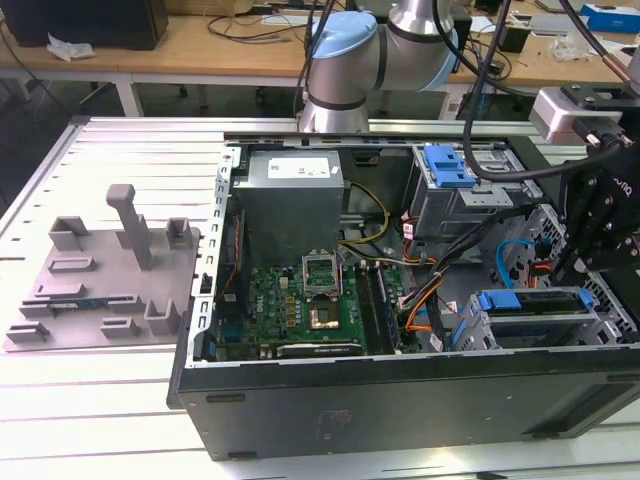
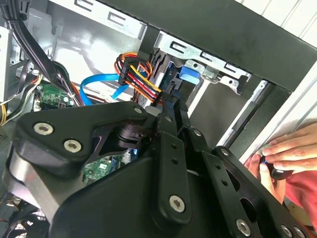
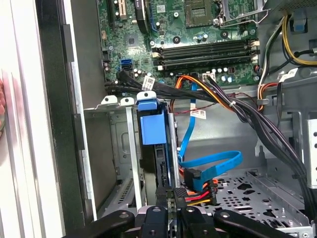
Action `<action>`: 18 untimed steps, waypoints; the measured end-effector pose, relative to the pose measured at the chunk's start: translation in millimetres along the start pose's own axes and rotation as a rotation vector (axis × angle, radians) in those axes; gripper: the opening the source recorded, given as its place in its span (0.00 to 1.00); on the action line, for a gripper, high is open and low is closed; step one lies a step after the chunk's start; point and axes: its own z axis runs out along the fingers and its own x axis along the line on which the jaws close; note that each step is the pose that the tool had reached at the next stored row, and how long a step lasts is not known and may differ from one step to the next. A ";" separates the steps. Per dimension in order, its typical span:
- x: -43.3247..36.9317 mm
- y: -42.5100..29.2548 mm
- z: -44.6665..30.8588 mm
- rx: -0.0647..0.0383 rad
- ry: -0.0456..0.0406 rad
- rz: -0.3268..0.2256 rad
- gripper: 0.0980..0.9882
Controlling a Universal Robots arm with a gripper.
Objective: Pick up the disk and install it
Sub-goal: 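Insert the first disk wire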
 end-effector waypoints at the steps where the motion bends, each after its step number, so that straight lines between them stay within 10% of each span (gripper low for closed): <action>1: 0.0 0.3 0.3 0.000 -0.0001 0.000 0.08; 18: -0.3 -0.6 2.8 -0.008 0.0008 -0.002 0.08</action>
